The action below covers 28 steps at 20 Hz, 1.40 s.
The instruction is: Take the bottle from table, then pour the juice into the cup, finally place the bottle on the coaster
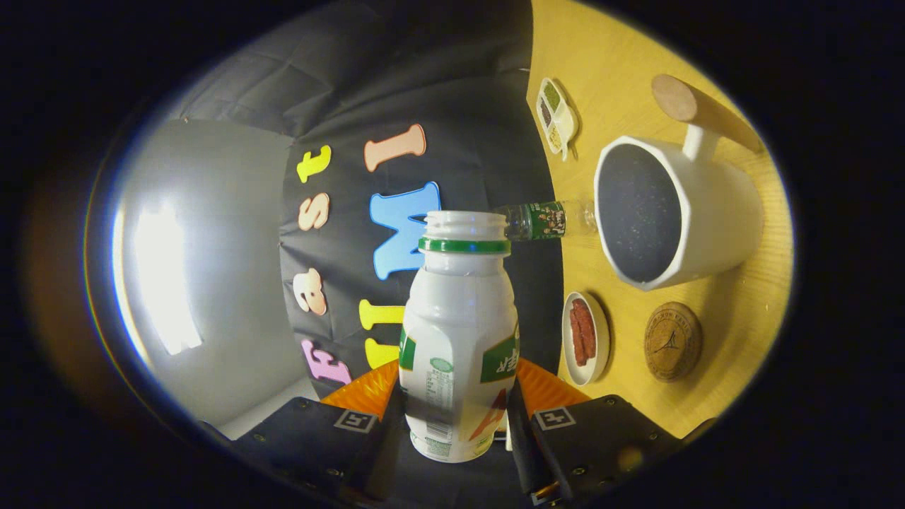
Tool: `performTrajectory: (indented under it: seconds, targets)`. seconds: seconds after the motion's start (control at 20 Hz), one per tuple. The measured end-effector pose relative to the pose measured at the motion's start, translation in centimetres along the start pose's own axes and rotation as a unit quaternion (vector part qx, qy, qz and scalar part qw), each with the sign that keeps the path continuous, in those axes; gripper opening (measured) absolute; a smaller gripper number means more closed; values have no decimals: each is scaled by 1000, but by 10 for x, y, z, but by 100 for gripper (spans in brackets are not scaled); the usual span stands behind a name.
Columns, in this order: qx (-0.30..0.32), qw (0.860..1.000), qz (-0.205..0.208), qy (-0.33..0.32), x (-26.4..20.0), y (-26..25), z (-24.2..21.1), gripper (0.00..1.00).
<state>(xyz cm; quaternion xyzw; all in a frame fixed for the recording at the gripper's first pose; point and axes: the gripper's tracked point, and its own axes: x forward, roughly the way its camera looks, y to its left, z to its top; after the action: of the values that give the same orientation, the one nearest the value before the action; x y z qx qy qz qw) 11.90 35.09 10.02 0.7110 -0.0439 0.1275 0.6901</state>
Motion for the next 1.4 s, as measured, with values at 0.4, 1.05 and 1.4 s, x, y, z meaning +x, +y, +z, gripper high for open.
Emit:
performTrajectory:
  seconds: [0.4,1.05,1.4]
  targets:
    - [-295,949,-92,69,2,-37,-31,66]
    - [-673,717,-151,99,8,-65,-38,67]
    - [-698,697,-148,74,21,-86,-10,67]
